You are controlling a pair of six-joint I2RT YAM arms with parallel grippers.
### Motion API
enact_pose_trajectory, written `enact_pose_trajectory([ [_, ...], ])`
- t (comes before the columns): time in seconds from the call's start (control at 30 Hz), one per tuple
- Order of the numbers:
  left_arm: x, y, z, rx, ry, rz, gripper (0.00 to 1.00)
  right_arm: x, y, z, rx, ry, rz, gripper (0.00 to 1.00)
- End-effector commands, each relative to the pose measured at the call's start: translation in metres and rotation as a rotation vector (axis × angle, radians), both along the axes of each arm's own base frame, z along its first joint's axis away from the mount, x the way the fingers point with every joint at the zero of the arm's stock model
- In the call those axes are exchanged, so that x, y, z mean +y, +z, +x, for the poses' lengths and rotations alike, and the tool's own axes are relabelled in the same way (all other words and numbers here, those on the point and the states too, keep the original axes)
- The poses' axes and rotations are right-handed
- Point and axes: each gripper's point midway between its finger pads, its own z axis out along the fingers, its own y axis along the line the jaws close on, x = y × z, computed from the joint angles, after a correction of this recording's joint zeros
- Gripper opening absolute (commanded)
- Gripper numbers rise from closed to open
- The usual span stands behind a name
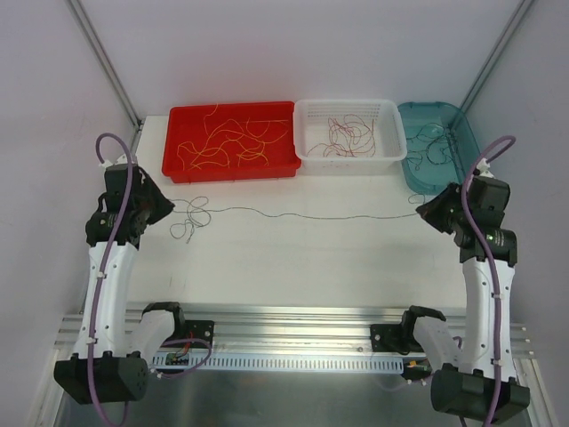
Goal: Untangle the cables
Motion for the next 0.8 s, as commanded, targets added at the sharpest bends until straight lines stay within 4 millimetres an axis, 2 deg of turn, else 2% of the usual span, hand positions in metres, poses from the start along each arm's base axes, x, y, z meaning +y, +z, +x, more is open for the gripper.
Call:
enact_pose_trajectory([
  [0.0, -0.041, 0.037, 0.004, -0.11, -0.19, -0.038, 0.0, 0.015, -0.029, 0.0, 0.061, 0.118, -0.028, 0.01],
  [0.03, -0.046, 0.043, 0.005, -0.123, -0.202, -0.049, 0.0, 0.017, -0.044, -0.004, 0.1, 0.13, -0.035, 0.01],
  [0.1, -0.076, 0.047, 0.003, -0.126, -0.306, -0.07, 0.0, 0.028, -0.058, -0.008, 0.14, 0.176, -0.047, 0.04],
  [0.13, -0.085, 0.052, 0.003, -0.136, -0.331, -0.088, 0.0, 0.031, -0.064, -0.01, 0.158, 0.191, -0.051, 0.08],
  [0.17, -0.092, 0.054, 0.004, -0.138, -0.352, -0.097, 0.0, 0.034, -0.071, -0.013, 0.177, 0.209, -0.052, 0.24],
  [0.23, -0.115, 0.069, 0.001, -0.169, -0.434, -0.109, 0.0, 0.041, -0.077, -0.016, 0.201, 0.247, -0.064, 0.37],
  [0.27, -0.124, 0.073, 0.0, -0.174, -0.465, -0.11, 0.0, 0.043, -0.076, -0.016, 0.198, 0.258, -0.086, 0.48],
  [0.37, -0.152, 0.094, -0.005, -0.221, -0.57, -0.109, 0.0, 0.054, -0.061, -0.016, 0.136, 0.309, -0.108, 0.64],
  [0.43, -0.168, 0.108, -0.008, -0.255, -0.63, -0.11, 0.0, 0.067, -0.046, -0.014, 0.063, 0.358, -0.09, 0.69],
  [0.53, -0.201, 0.107, -0.014, -0.245, -0.743, -0.108, 0.0, 0.082, -0.032, -0.014, -0.004, 0.4, -0.062, 0.77],
  [0.57, -0.216, 0.104, -0.021, -0.24, -0.795, -0.107, 0.0, 0.086, -0.027, -0.015, -0.028, 0.409, -0.057, 0.77],
  [0.6, -0.221, 0.099, -0.021, -0.234, -0.808, -0.094, 0.0, 0.093, -0.026, -0.015, -0.045, 0.429, -0.047, 0.78],
  [0.7, -0.244, 0.07, -0.02, -0.182, -0.834, -0.083, 0.0, 0.109, -0.024, -0.019, -0.08, 0.489, -0.034, 0.81],
  [0.73, -0.25, 0.046, -0.02, -0.13, -0.84, -0.081, 0.0, 0.113, -0.029, -0.02, -0.074, 0.503, -0.034, 0.82],
  [0.77, -0.26, 0.042, -0.019, -0.142, -0.852, -0.098, 0.0, 0.122, -0.031, -0.022, -0.075, 0.538, -0.036, 0.82],
])
